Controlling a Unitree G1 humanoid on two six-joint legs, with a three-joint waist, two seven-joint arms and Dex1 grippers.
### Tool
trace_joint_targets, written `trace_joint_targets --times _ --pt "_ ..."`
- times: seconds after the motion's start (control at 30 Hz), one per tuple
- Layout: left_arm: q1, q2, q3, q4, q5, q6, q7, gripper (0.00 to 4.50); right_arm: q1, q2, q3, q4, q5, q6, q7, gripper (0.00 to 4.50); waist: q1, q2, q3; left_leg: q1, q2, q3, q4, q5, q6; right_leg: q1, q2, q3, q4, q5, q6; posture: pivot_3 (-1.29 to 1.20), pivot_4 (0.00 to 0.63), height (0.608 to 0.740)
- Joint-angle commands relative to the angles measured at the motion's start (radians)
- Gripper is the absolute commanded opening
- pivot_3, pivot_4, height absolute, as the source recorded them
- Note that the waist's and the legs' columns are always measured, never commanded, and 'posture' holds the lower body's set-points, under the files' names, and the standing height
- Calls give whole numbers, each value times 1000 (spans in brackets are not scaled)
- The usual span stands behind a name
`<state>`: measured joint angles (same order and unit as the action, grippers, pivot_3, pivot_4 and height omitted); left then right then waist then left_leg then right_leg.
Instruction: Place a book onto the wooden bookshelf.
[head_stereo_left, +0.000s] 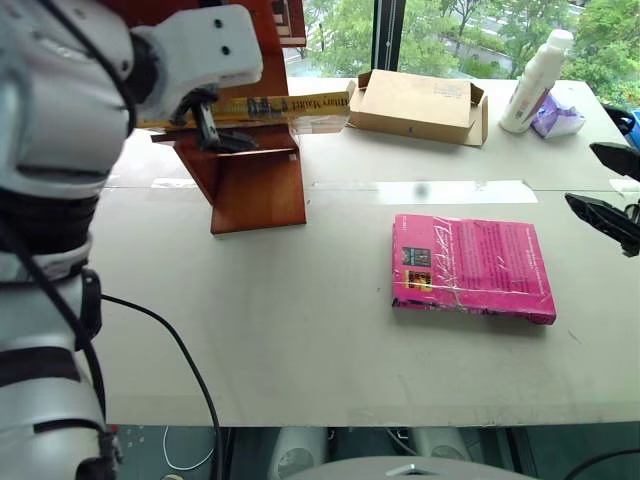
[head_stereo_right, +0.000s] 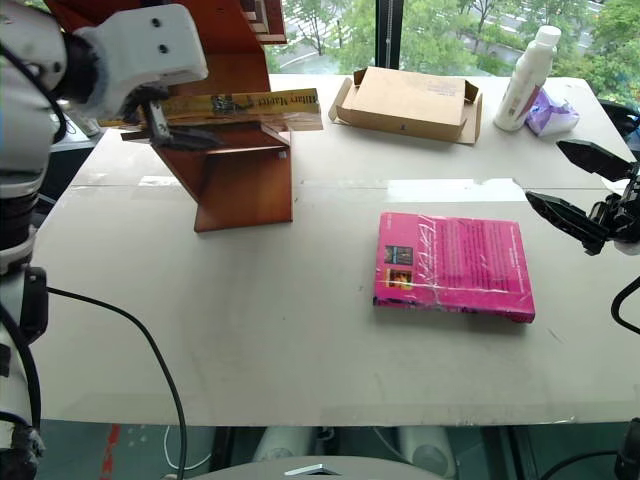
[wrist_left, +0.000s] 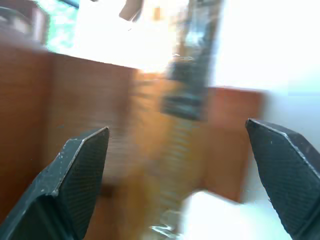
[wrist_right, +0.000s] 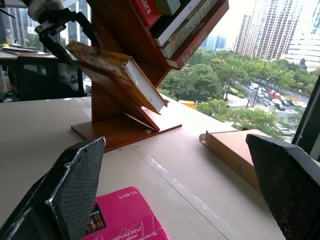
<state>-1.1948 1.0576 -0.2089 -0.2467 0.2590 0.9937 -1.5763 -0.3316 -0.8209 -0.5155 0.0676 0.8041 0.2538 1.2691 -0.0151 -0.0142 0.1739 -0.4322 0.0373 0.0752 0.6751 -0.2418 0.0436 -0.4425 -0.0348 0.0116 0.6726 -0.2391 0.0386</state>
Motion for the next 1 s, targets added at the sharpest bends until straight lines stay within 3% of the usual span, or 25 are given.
trace_joint_targets --times 0.03,0.13,0.27,0.47,0.63,0.77,1.0 --pt "67 78 204 -197 -187 216 -38 4480 -45 -26 -18 5 27 17 11 4500 0 -1 1 0 0 0 0 -1 1 0 0 0 0 0 0 0 150 733" --pt "104 71 322 -312 -340 386 -29 4480 -77 -32 -7 31 23 26 25 4500 2 -3 2 2 0 -1 2 -2 4 1 0 -1 2 0 0 0 150 733" --pt "159 -66 503 -451 -538 615 28 4480 -130 -42 2 68 22 38 41 4500 3 -3 2 3 0 -5 10 -2 4 6 1 -3 5 -2 4 0 150 733" --pt "463 -443 652 -728 -592 621 301 4480 -162 -46 -9 71 34 62 32 4500 1 -6 4 18 0 -4 9 -3 4 21 1 0 5 0 1 0 150 733" --pt "574 -666 677 -726 -602 539 504 4480 -117 -54 -49 11 65 100 -5 4500 3 -4 2 19 -1 -5 9 -3 4 22 1 2 5 1 1 0 150 733" --pt "762 -701 680 -676 -624 361 572 4480 3 -68 -109 -38 60 124 -26 4500 4 -4 2 19 0 -6 9 -3 4 22 0 2 5 1 0 0 150 733" --pt "1127 -564 713 -499 -648 13 523 4480 373 -78 -255 -4 -45 99 -10 4500 5 -5 1 19 0 -5 7 -3 4 23 -1 2 2 0 -1 0 150 733"
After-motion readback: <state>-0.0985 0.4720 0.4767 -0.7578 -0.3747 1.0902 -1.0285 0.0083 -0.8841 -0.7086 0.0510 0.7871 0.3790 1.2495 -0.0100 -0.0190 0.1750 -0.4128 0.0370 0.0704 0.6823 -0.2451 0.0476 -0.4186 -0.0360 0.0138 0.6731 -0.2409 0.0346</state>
